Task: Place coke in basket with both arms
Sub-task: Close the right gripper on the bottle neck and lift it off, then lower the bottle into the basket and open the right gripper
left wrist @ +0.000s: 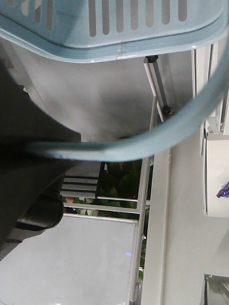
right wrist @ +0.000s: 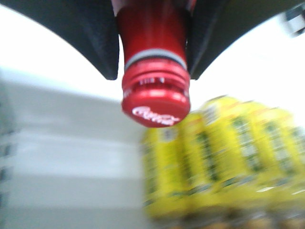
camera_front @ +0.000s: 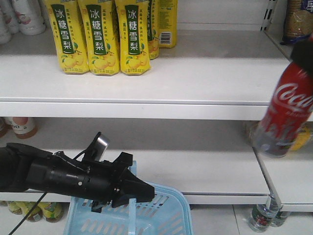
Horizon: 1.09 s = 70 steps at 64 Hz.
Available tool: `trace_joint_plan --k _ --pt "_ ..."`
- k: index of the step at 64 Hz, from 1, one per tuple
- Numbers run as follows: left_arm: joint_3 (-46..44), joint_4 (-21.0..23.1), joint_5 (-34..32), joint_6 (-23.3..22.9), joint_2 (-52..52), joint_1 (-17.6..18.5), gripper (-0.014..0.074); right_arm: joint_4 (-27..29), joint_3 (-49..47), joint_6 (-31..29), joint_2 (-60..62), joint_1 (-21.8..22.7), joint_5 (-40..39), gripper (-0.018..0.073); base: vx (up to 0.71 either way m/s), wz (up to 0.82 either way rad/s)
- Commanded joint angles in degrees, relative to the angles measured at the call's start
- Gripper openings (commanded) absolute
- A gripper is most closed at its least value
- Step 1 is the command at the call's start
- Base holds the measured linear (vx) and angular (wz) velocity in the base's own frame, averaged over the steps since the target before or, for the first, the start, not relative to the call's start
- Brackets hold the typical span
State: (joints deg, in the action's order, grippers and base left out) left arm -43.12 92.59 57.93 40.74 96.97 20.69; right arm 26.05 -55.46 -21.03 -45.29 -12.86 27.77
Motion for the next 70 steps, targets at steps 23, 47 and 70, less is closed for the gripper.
trace_joint_plan --k 23,47,70 --pt "-1.4 3.2 4.0 0.3 -2.6 0.4 -0.0006 24.7 24.3 -8.5 -6.7 -20.6 -25.2 -0.0005 0.00 0.00" --pt "-1.4 3.2 4.0 0.3 -2.6 0.4 -0.0006 26.9 24.9 -4.0 -28.4 -34.1 -42.1 -0.0003 0.00 0.00" --pt "-1.4 3.2 4.0 0.3 -2.6 0.4 -0.0006 27.3 24.9 2.9 -40.0 -34.1 -39.5 0.0132 0.00 0.00"
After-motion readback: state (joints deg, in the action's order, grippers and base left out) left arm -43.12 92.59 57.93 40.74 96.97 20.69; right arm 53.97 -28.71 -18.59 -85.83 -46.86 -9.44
